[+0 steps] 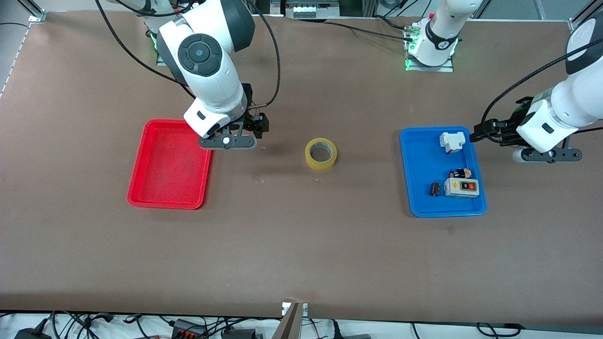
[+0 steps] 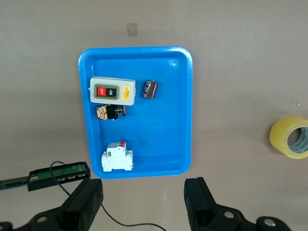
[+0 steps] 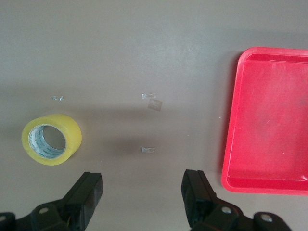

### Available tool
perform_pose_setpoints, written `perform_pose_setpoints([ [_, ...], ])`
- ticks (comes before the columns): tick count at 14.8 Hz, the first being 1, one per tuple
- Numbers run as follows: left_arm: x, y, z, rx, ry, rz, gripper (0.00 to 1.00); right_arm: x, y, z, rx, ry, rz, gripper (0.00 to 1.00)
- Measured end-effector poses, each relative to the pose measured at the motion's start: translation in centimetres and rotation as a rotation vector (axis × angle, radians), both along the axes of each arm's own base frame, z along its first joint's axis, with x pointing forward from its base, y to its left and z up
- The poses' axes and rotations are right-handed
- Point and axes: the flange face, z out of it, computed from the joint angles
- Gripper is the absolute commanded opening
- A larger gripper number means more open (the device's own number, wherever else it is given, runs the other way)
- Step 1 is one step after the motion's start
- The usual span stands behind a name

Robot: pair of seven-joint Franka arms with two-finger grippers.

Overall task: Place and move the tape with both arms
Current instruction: 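Lower the right gripper over the tape while the left gripper retracts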

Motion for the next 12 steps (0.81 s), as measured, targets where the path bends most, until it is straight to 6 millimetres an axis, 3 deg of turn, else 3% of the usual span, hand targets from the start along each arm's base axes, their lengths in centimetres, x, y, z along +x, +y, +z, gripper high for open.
perform_pose_setpoints([
  [1, 0.1, 1.0, 0.4, -0.004, -0.001, 0.015, 1.00, -0.1, 0.8, -0.5, 0.011, -0.015, -0.003, 0.99],
  [2, 1.0, 4.1, 1.3, -0.008, 0.001, 0.049, 1.00, -0.7, 2.8, -2.4, 0.034, -0.046, -0.008, 0.99],
  [4, 2.2, 10.2, 2.7, -0.031, -0.009, 0.090, 1.00, -2.4, 6.7, -7.9, 0.029, -0.050, 0.003, 0.99],
  [5, 2.4, 11.5, 2.9, -0.039, -0.010, 0.098, 1.00, -2.8, 7.6, -9.7, 0.022, -0.044, 0.006, 0.99],
  [7, 2.5, 11.5, 2.9, -0.046, -0.005, 0.091, 1.00, -2.5, 7.7, -10.6, 0.018, -0.042, 0.001, 0.99],
  [10, 2.7, 10.1, 2.9, -0.045, -0.001, 0.071, 1.00, -1.8, 7.1, -9.4, 0.027, -0.059, -0.013, 0.99],
  [12, 2.6, 10.6, 2.8, -0.045, 0.001, 0.079, 1.00, -2.0, 7.3, -9.2, 0.029, -0.062, -0.009, 0.99],
])
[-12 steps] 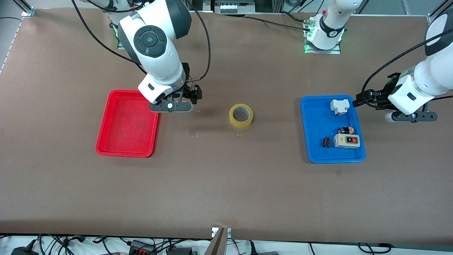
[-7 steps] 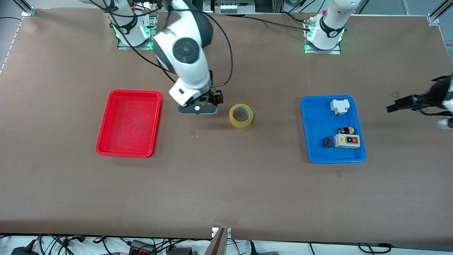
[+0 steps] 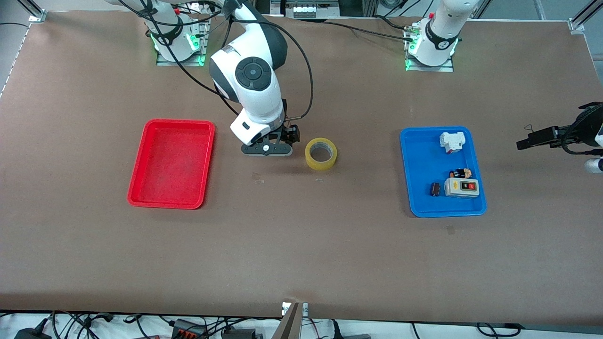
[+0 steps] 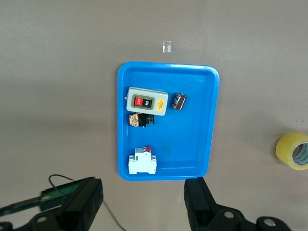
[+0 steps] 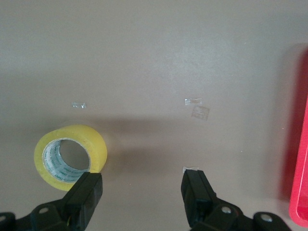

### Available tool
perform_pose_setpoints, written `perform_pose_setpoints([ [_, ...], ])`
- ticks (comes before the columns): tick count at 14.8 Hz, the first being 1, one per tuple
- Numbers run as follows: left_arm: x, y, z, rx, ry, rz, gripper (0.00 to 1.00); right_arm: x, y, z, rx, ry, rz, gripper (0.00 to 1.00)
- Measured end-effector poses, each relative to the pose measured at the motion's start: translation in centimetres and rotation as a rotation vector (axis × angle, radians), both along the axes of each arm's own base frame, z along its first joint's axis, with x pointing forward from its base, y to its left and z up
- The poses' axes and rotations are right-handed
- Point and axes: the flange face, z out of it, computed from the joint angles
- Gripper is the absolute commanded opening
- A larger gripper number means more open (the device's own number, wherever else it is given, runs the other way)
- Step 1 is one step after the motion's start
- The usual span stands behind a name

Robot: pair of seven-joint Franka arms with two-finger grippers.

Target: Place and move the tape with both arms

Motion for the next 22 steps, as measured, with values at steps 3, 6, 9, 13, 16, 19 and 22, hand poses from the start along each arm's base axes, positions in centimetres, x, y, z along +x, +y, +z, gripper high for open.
perform_pose_setpoints([
  [3, -0.1, 0.7, 0.0, 0.000, 0.001, 0.012, 1.00, -0.8, 1.2, -0.9, 0.002, 0.001, 0.017, 0.99],
  [6, -0.1, 0.7, 0.0, 0.000, 0.001, 0.012, 1.00, -1.9, 3.6, -3.5, 0.029, -0.019, 0.007, 0.99],
  [9, -0.1, 0.7, 0.0, 0.000, 0.002, 0.011, 1.00, -2.8, 5.9, -6.8, 0.066, -0.044, 0.000, 0.99],
  [13, -0.2, 1.0, -0.1, 0.005, 0.016, 0.016, 1.00, -4.6, 8.2, -12.0, 0.087, -0.048, -0.010, 0.99],
  [16, 0.2, 0.7, 0.0, 0.005, 0.030, 0.048, 1.00, -5.3, 9.1, -14.2, 0.084, -0.047, 0.007, 0.98],
  [19, 0.1, -0.9, 1.6, 0.026, 0.023, 0.084, 1.00, -5.5, 9.3, -15.2, 0.066, -0.056, 0.028, 0.98],
  [22, -0.9, -2.5, 3.9, 0.061, 0.008, 0.085, 1.00, -5.7, 9.3, -16.2, 0.051, -0.053, 0.039, 0.98],
])
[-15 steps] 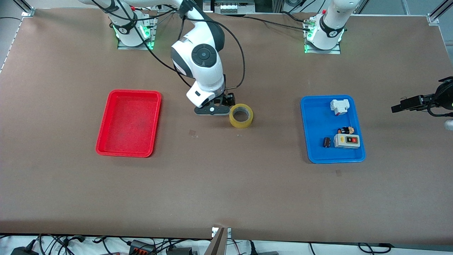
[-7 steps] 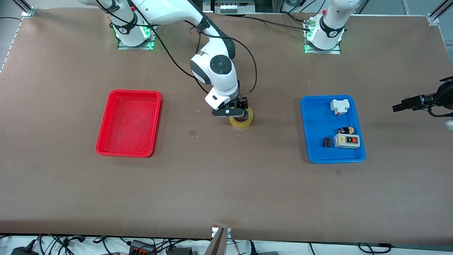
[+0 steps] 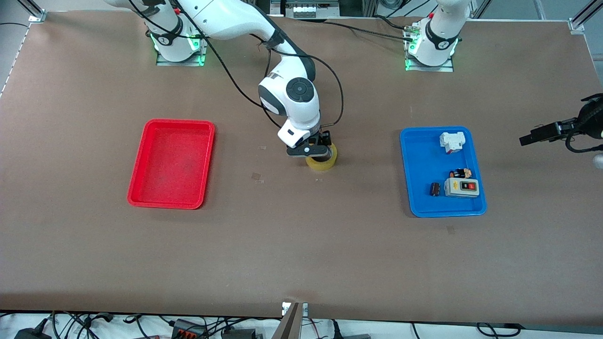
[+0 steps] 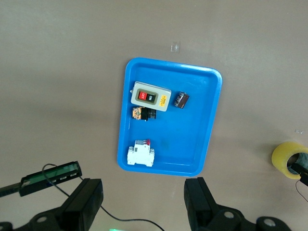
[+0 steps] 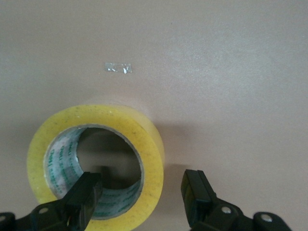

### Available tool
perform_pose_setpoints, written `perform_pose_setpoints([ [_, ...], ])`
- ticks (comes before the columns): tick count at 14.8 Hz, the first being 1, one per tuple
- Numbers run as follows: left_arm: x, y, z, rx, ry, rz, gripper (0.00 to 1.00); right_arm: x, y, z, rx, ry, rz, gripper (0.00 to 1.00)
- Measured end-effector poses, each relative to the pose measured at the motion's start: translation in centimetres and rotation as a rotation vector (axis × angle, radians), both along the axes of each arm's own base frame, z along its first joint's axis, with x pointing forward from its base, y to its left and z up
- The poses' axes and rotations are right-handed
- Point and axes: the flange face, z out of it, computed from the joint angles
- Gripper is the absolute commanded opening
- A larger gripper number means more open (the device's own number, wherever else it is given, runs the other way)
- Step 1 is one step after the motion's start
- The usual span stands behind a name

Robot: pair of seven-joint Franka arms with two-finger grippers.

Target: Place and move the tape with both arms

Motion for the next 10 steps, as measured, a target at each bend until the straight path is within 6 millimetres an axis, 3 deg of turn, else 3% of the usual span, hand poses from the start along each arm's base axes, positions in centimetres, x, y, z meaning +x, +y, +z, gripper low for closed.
perform_pose_setpoints([
  [5, -3.2, -3.1, 5.0, 0.036, -0.031, -0.032, 1.00, -0.4, 0.1, -0.8, -0.011, 0.004, 0.010, 0.97],
  [7, -4.2, -4.9, 6.2, 0.043, -0.041, -0.060, 1.00, -0.4, 0.0, -1.3, -0.022, 0.000, 0.019, 0.92],
  [8, -4.5, -5.8, 6.4, 0.044, -0.043, -0.075, 1.00, -0.3, -0.1, -1.3, -0.029, -0.007, 0.023, 0.84],
  [10, -4.6, -7.6, 6.3, 0.045, -0.044, -0.108, 1.00, 0.1, -0.4, -1.3, -0.032, -0.013, 0.022, 0.52],
])
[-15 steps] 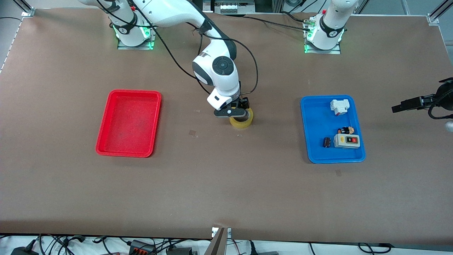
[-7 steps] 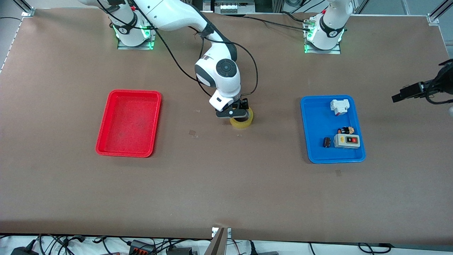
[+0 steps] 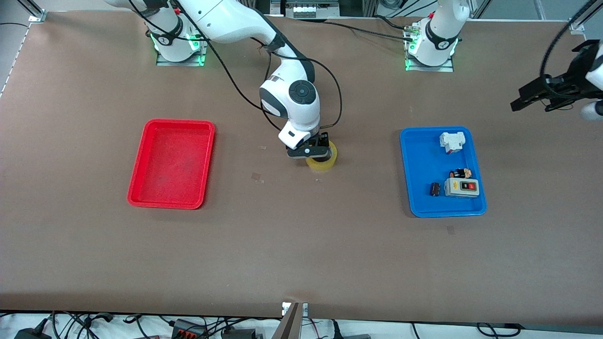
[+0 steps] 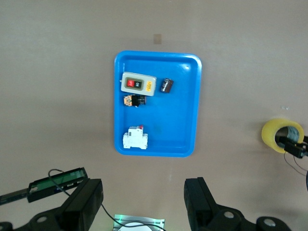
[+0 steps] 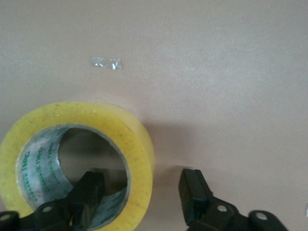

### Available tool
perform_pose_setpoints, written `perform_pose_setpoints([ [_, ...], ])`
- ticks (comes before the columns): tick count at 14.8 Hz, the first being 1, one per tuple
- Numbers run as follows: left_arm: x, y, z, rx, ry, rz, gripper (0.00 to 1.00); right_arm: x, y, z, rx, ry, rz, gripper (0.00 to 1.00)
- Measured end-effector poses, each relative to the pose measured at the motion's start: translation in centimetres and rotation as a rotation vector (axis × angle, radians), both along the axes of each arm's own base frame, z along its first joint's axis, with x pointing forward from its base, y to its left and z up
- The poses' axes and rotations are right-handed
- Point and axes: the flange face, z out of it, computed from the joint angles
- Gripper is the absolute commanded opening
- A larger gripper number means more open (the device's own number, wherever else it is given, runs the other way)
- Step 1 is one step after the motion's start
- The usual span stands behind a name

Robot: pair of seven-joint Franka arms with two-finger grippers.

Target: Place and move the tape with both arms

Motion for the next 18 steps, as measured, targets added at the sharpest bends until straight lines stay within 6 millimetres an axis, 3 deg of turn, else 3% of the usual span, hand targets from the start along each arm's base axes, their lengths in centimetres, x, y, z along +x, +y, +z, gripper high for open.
perform_pose_setpoints([
  [2, 0.5, -1.0, -0.6, -0.002, -0.030, -0.027, 1.00, 0.2, -0.1, 0.1, 0.000, -0.003, -0.003, 0.23],
  [4, 0.9, -1.3, -1.8, -0.007, -0.069, -0.065, 1.00, 0.3, -0.1, 0.2, 0.003, -0.006, -0.002, 0.08],
  [6, 0.7, -1.2, -2.8, -0.009, -0.066, -0.093, 1.00, 0.3, 0.0, 0.3, 0.003, -0.009, -0.001, 0.02],
  [9, 0.2, -0.9, -3.1, -0.009, -0.053, -0.098, 1.00, 0.6, 0.1, 0.9, 0.008, -0.015, -0.002, 0.02],
  [12, -0.2, -1.2, -3.0, -0.010, -0.033, -0.104, 1.00, 1.8, -0.7, 4.1, -0.001, -0.024, -0.038, 0.01],
  [15, -0.2, -1.5, -2.8, -0.028, -0.041, -0.106, 1.00, 5.2, -5.2, 9.9, -0.033, -0.022, -0.117, 0.01],
  [18, 0.4, -1.5, -2.5, -0.039, -0.067, -0.102, 1.00, 8.3, -13.5, 15.4, -0.036, -0.043, -0.181, 0.01],
])
